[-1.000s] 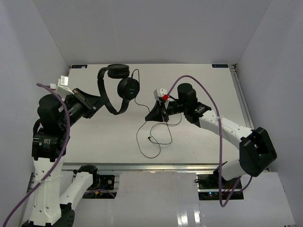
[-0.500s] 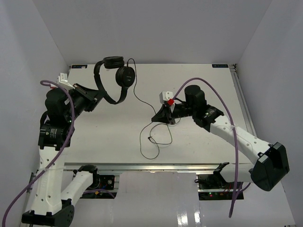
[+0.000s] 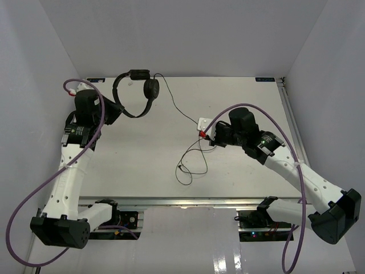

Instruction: Wrap the headphones

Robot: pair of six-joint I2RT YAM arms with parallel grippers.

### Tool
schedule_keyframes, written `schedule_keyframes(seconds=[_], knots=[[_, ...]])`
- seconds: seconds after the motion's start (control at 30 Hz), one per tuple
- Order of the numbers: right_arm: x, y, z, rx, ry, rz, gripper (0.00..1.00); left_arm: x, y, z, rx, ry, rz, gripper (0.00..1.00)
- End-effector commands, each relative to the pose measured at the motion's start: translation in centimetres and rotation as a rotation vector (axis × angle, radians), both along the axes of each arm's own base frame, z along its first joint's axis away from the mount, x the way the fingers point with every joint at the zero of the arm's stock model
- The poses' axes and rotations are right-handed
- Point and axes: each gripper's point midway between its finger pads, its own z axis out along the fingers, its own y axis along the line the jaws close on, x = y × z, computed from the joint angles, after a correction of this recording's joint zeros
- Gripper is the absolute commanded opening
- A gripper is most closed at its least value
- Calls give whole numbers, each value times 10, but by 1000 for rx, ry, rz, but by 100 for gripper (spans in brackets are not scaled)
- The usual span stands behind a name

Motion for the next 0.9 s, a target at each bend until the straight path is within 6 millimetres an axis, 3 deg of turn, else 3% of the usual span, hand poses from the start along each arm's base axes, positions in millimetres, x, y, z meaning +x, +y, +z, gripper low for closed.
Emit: schedule_keyframes(seconds=[0.0,0.23,0.33,0.57,0.77,0.87], knots=[[23,-15,32,-99,-195,-71,8,12,-5,24,68,-86,-26,0],[29,-8,18,-259,-336,-64,8,19,-43,-2,151,-55,-203,0],[31,1,28,-295,-420,-48,8,18,-71,-25,195,-32,-360,0],[24,29,73,-226,-494,14,8,9,-116,-72,327,33,-557,0],[19,44,78,-196,-487,59,8,-3,-137,-91,362,45,-642,0],[28,39,69,-229,-505,14,8,-12,-144,-97,369,45,-681,0]])
